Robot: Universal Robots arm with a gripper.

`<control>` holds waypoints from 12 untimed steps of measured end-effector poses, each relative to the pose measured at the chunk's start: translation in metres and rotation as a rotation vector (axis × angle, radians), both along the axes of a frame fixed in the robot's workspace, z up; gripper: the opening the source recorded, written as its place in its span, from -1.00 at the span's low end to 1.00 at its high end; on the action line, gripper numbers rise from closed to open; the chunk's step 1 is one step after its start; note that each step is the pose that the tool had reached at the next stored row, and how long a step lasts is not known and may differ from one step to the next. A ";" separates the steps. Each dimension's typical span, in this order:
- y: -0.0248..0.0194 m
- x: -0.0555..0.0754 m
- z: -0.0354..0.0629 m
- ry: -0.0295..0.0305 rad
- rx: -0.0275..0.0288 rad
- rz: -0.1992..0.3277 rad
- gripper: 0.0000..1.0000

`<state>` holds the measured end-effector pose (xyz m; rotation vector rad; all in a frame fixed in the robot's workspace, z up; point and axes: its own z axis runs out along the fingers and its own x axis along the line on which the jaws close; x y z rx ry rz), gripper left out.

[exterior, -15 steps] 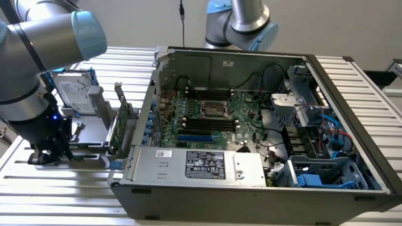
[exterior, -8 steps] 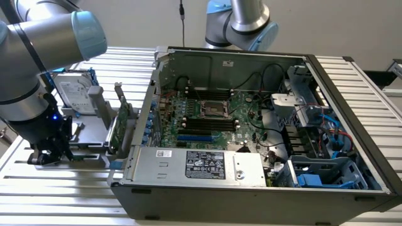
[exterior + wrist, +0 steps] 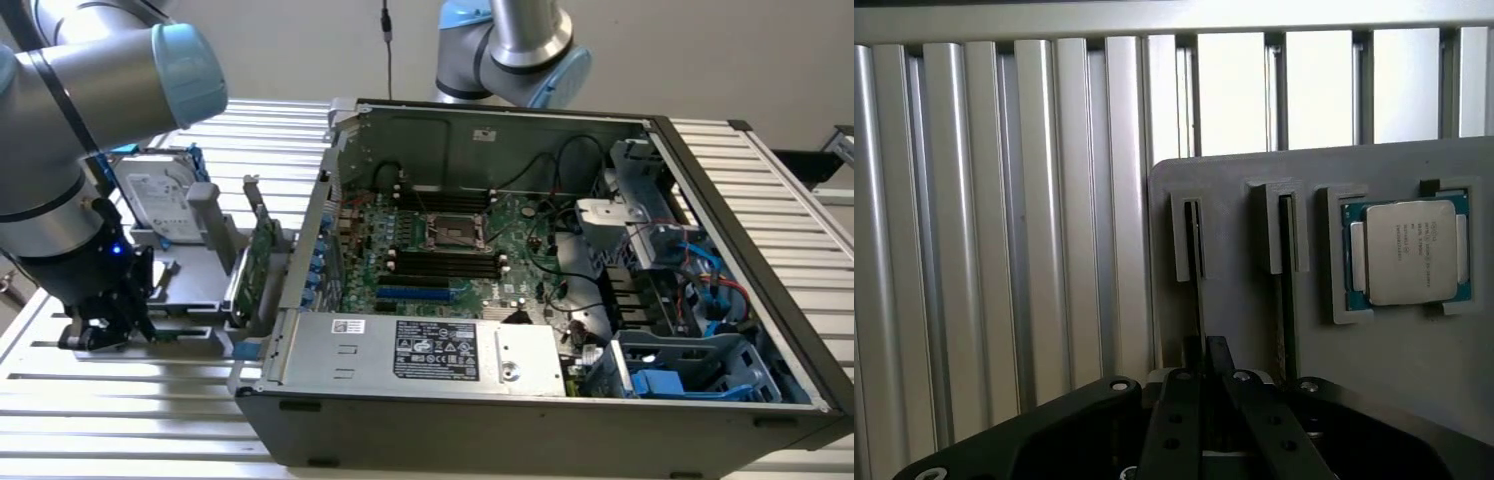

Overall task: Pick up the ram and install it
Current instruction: 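Pick up the ram and move it above insertion slot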

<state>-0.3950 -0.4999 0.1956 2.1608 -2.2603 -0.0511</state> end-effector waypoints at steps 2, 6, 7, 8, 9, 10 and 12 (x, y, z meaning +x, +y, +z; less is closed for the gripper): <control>0.0000 0.000 0.0000 0.0000 0.0000 0.000 -0.73; 0.0000 0.000 0.0020 0.0002 -0.0001 0.000 -0.73; 0.0000 0.000 0.0040 0.0000 0.0000 0.000 -0.73; 0.0000 0.000 0.0067 0.0001 -0.0001 0.000 -0.73; 0.0000 0.000 0.0106 0.0002 -0.0001 0.000 -0.73; 0.0000 0.000 0.0150 0.0001 0.0000 0.000 -0.73; 0.0000 0.000 0.0239 0.0001 0.0000 0.000 -0.73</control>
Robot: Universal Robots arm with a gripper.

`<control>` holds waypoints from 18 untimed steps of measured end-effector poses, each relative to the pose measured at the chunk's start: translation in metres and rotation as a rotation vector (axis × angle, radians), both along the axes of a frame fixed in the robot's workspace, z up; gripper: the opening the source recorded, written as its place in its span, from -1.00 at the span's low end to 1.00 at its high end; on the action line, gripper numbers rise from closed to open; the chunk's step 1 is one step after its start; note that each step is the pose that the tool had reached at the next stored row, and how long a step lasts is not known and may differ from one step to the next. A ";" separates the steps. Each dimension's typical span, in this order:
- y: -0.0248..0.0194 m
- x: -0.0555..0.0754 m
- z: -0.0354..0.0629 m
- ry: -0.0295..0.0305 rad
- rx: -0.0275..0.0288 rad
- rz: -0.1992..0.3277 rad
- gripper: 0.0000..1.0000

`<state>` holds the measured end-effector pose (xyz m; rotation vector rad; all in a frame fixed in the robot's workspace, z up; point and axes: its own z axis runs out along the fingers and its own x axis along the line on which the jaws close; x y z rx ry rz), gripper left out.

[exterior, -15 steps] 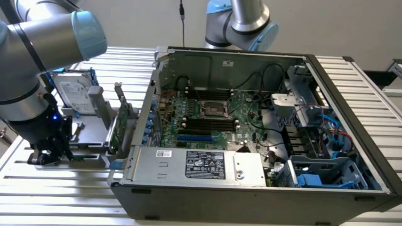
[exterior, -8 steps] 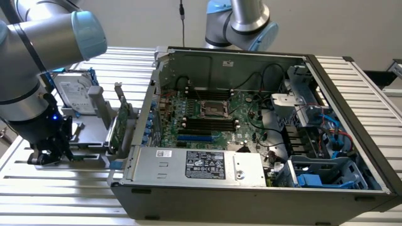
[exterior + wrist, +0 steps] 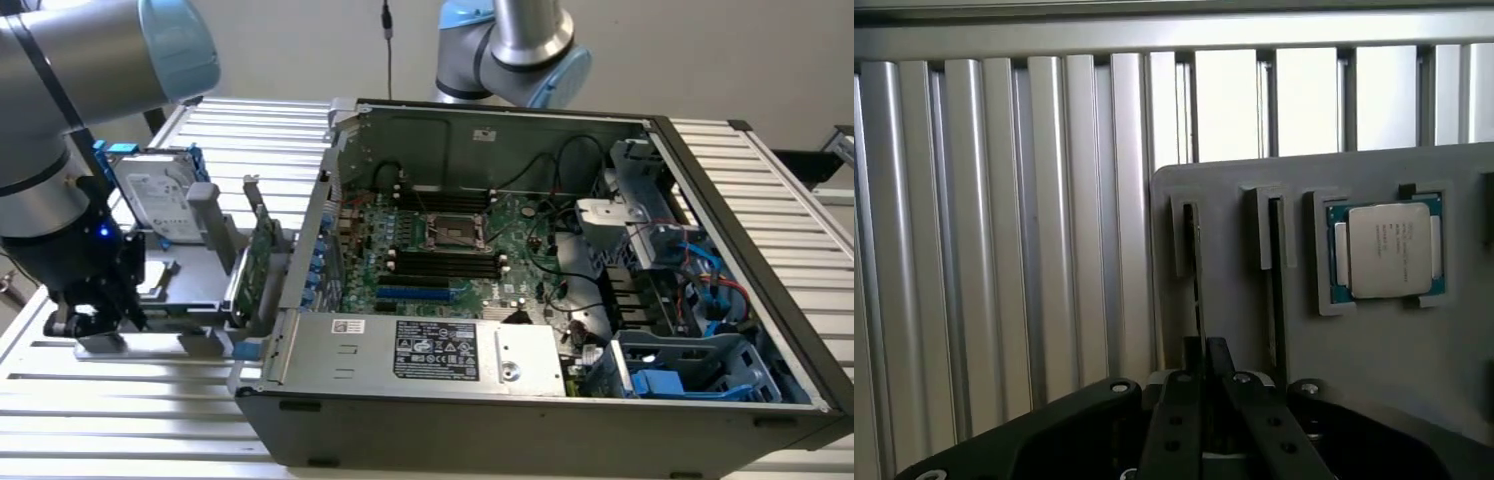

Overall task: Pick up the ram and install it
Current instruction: 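Pick up the ram and move it above insertion slot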

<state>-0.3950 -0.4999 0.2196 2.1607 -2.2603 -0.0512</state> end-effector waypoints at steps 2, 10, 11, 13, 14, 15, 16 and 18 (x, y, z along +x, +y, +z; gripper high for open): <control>0.0000 0.000 0.0090 -0.0001 0.0000 0.000 -0.73; 0.0000 0.005 0.0454 0.0003 0.0000 0.000 -0.73; 0.0000 0.007 0.0500 0.0005 0.0000 0.000 -0.73; 0.0000 0.011 0.0593 0.0010 0.0000 0.000 -0.73; 0.0000 0.013 0.0637 0.0010 0.0001 0.001 -0.73; 0.0000 0.016 0.0683 0.0013 0.0001 0.001 -0.73; 0.0000 0.018 0.0729 0.0016 -0.0001 0.001 -0.73; 0.0000 0.024 0.0819 0.0020 0.0000 0.001 -0.73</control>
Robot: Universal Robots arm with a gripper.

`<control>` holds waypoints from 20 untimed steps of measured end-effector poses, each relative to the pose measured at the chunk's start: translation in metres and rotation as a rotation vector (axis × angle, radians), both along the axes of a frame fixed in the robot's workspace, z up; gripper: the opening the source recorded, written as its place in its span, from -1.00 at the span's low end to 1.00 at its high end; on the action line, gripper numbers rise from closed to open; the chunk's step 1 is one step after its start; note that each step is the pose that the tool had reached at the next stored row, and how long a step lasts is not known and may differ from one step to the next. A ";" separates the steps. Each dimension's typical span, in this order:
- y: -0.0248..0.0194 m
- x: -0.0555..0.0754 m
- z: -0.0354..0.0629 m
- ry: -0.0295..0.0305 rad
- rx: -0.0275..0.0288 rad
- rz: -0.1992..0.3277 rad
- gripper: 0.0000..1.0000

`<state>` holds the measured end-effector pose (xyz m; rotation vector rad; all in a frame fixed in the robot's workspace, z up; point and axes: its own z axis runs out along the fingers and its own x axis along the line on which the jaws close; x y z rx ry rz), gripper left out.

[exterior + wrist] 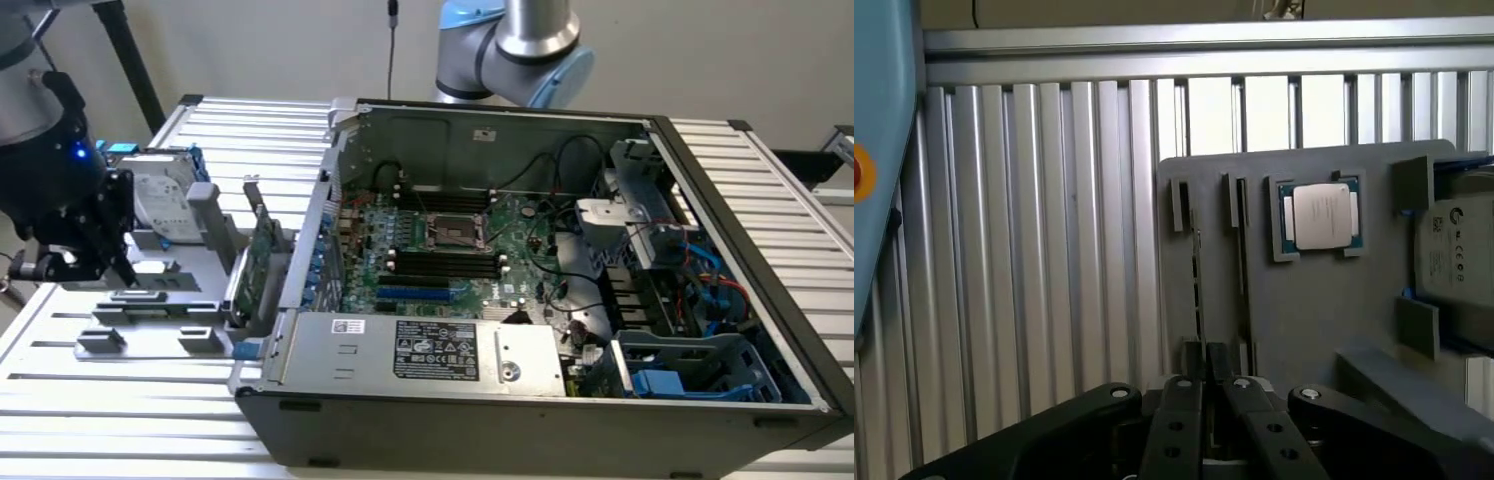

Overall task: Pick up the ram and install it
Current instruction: 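Pick up the ram and move it above insertion slot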

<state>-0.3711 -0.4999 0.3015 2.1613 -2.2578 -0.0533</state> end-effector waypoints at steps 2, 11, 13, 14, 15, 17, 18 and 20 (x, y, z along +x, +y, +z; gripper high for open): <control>0.0000 0.007 0.0088 0.0006 0.0003 0.001 -0.73; 0.0000 0.041 0.0502 0.0049 0.0027 0.006 -0.73; 0.0000 0.048 0.0592 0.0062 0.0028 0.007 -0.73; 0.0000 0.052 0.0636 0.0068 0.0029 0.007 -0.73; 0.0000 0.056 0.0681 0.0074 0.0028 0.007 -0.73; 0.0001 0.064 0.0771 0.0084 0.0030 0.007 -0.73; 0.0001 0.068 0.0811 0.0092 0.0031 0.007 -0.73; 0.0002 0.077 0.0894 0.0107 0.0035 0.008 -0.73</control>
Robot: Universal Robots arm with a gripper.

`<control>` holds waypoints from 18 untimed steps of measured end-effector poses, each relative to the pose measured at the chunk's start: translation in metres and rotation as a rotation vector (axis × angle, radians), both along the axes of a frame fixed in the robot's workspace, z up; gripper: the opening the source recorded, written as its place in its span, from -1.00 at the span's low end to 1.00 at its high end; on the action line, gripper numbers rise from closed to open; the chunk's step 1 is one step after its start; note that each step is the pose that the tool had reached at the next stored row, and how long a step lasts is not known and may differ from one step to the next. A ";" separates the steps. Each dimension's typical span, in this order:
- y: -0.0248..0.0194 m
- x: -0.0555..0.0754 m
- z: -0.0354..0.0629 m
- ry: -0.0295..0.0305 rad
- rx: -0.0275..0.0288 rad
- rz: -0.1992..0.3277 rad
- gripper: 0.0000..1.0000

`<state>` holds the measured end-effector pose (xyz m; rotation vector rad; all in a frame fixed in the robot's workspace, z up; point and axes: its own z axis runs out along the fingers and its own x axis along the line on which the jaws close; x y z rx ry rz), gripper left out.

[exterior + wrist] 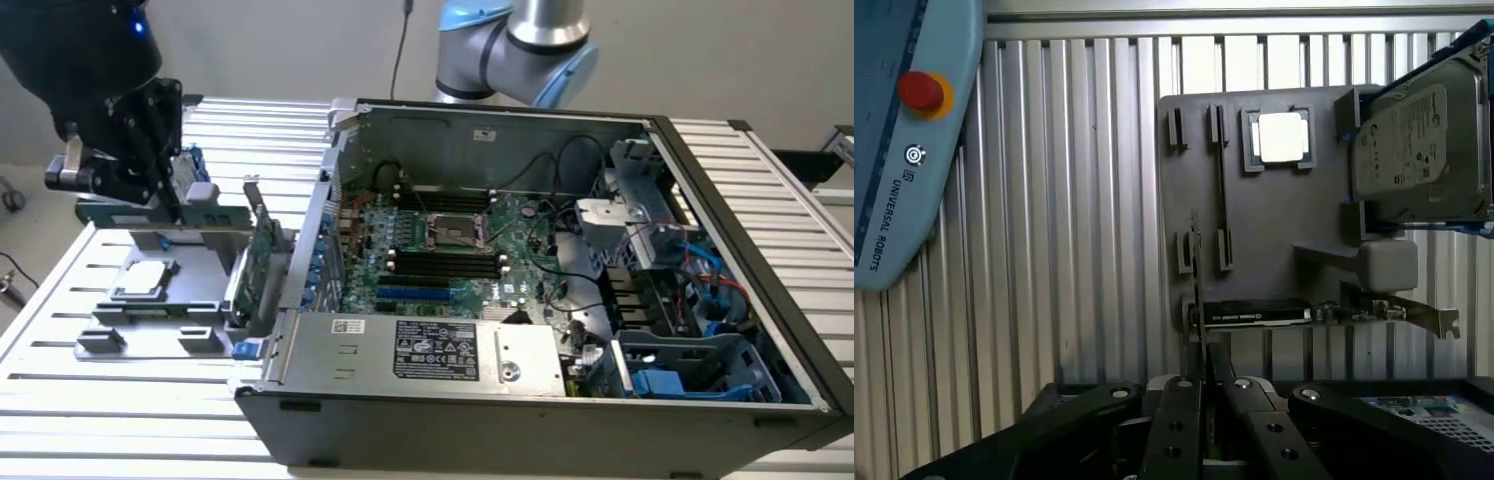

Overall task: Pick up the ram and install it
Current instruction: 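Pick up the ram and move it above insertion slot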

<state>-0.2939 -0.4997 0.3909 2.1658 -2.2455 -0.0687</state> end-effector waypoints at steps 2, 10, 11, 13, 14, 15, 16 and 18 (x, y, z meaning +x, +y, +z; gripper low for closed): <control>0.0001 0.009 0.0052 0.0010 0.0004 0.000 -0.73; 0.0014 0.045 0.0071 0.0019 0.0039 0.000 -0.73; 0.0016 0.050 0.0071 0.0021 0.0043 0.000 -0.73; 0.0019 0.059 0.0071 0.0021 0.0054 0.000 -0.73; 0.0021 0.063 0.0071 0.0021 0.0064 0.000 -0.73; 0.0022 0.068 0.0071 0.0021 0.0073 0.000 -0.73; 0.0024 0.072 0.0071 0.0021 0.0085 0.000 -0.73; 0.0028 0.081 0.0071 0.0023 0.0108 0.000 -0.73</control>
